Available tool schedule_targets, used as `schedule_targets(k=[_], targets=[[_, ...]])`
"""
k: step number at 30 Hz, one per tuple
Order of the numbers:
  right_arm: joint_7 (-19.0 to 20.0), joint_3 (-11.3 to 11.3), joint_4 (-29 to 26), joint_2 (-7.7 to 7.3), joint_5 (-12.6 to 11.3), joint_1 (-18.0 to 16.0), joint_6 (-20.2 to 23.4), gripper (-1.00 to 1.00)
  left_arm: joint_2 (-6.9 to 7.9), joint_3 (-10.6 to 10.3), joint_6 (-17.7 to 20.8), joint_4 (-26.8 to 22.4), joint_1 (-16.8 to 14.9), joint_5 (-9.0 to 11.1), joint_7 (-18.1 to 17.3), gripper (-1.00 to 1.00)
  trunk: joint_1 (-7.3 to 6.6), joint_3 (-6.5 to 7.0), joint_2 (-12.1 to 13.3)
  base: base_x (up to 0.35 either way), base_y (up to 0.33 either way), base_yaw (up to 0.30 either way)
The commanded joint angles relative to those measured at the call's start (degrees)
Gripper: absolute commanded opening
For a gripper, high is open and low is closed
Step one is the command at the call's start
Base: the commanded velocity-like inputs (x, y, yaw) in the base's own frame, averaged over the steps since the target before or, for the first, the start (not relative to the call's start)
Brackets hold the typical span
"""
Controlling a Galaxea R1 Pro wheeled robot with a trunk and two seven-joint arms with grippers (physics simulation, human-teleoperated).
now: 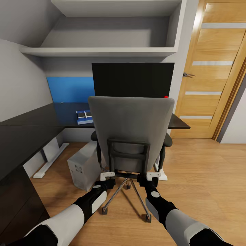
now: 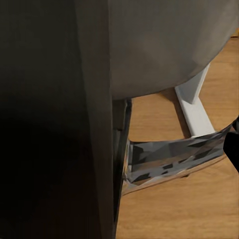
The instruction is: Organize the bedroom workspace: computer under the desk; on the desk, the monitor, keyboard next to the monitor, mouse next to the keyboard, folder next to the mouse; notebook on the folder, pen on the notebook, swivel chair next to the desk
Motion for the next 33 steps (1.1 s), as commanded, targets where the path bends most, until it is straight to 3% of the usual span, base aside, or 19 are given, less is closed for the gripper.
schedule_targets(k=[1, 10, 27, 33], targets=[[-0.32, 0.42, 0.05, -0.02, -0.56, -0.05, -0.25, 1.0, 0.06, -0.44, 0.23, -0.13, -0.01, 0.22, 0.51, 1.0, -0.01, -0.06, -0.02, 0.004, -0.002, 0.0], [-0.32, 0.42, 0.07, -0.02, -0.56, -0.05, -0.24, 1.0, -0.02, -0.45, 0.23, -0.14, -0.04, 0.22, 0.51, 1.0, -0.01, -0.06, -0.02, -0.131, -0.113, 0.0], [-0.23, 0.5, 0.39, -0.02, -0.53, -0.05, -0.22, 1.0, -0.03, -0.51, 0.23, -0.15, -0.01, 0.22, 0.49, 1.0, -0.01, -0.06, -0.02, -0.007, -0.007, 0.0], [1.87, 0.87, 1.01, -0.06, 1.44, -0.05, -0.21, 1.0, -0.03, -0.51, 0.23, -0.17, 0.0, 0.22, 0.43, 1.0, -0.01, -0.06, -0.02, 0.0, 0.0, 0.0]])
